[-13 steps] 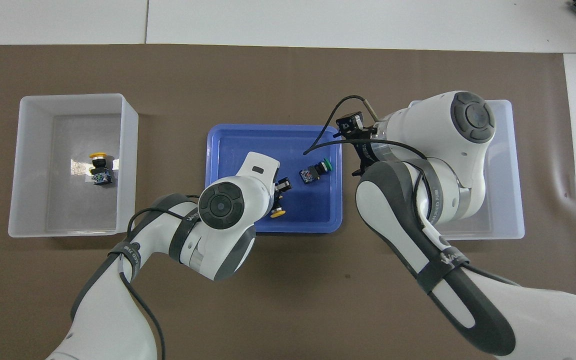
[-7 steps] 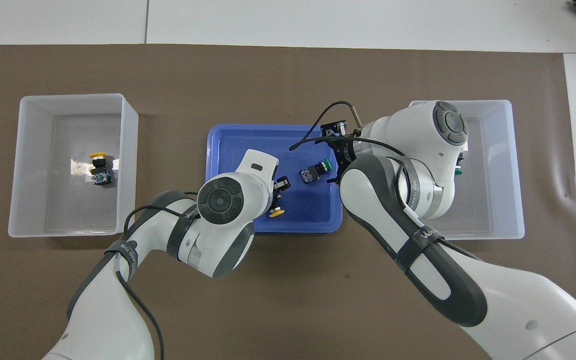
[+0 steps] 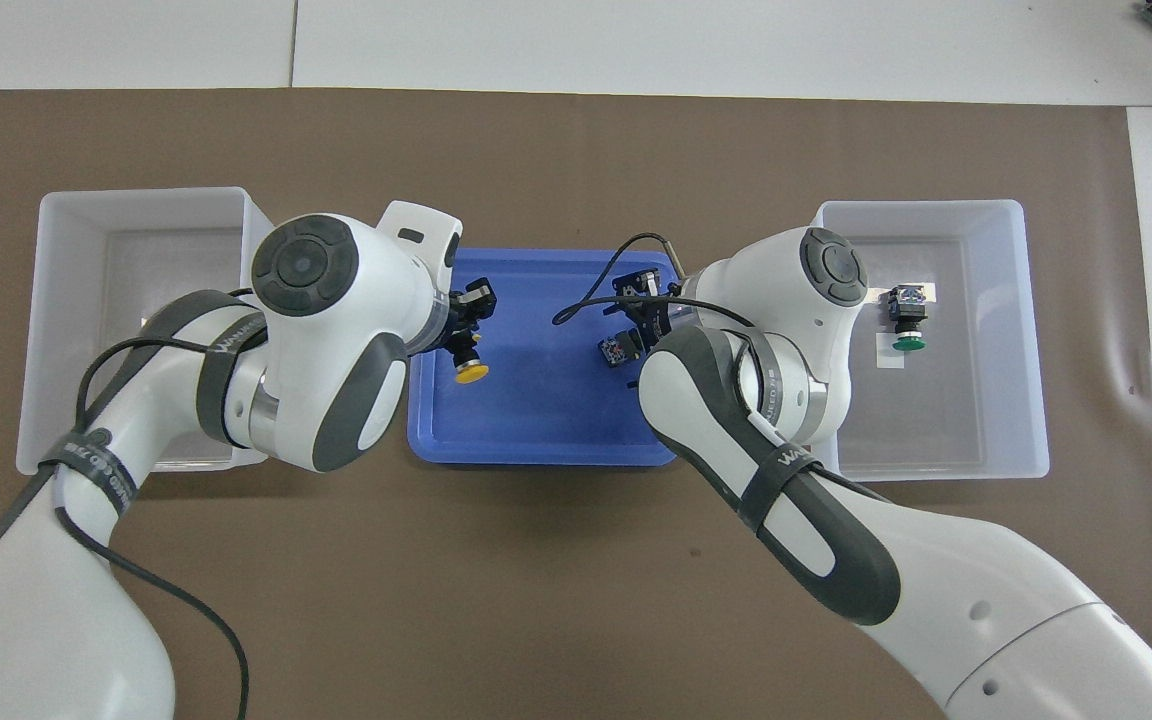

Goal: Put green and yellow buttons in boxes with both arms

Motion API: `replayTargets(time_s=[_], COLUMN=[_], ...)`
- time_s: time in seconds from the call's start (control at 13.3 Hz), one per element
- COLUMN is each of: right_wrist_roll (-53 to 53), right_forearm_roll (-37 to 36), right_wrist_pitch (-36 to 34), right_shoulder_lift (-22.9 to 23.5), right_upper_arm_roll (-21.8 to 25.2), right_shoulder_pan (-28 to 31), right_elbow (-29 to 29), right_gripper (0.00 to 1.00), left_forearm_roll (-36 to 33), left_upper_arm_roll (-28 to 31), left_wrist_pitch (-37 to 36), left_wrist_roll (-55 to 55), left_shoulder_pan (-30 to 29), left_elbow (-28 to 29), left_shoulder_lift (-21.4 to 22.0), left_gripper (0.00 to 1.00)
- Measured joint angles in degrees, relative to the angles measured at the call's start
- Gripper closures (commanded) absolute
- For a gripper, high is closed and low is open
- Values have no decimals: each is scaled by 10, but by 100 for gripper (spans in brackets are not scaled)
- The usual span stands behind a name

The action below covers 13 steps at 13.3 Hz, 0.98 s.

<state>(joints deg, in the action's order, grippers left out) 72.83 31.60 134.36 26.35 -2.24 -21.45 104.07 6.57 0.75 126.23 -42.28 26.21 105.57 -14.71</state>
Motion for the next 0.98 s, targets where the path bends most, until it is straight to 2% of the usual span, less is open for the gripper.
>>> replayTargets(time_s=[0.15,0.23,0.3,0.38,0.83,0.98], right_wrist_roll=[0,0,0,0,0,0], right_forearm_roll=[1,1,1,1,1,1], right_wrist_pitch=[18,27,34,38,24,0], right_shoulder_lift=[4,6,8,9,6,-11], right_upper_arm_roll=[0,0,0,0,0,0], right_shoulder_pan=[-2,-5,-11,-15,-17,-17], right_elbow=[4,7,10,12,1,-11], right_gripper=[0,25,70,100,100,100], left_forearm_roll=[0,0,0,0,0,0], left_upper_arm_roll=[1,1,2,2,8,9], left_wrist_pitch=[-62,-92,-122,-139,-142,-85], left_wrist_roll=[78,120,167,206,465,513], left_shoulder_pan=[-44,-67,-92,-111,-249,-287], left_elbow=[-11,-18,-26,-31,-25,2], left_shoulder_lift=[24,33,40,43,43,43], left_gripper=[100,100,100,100,100,100])
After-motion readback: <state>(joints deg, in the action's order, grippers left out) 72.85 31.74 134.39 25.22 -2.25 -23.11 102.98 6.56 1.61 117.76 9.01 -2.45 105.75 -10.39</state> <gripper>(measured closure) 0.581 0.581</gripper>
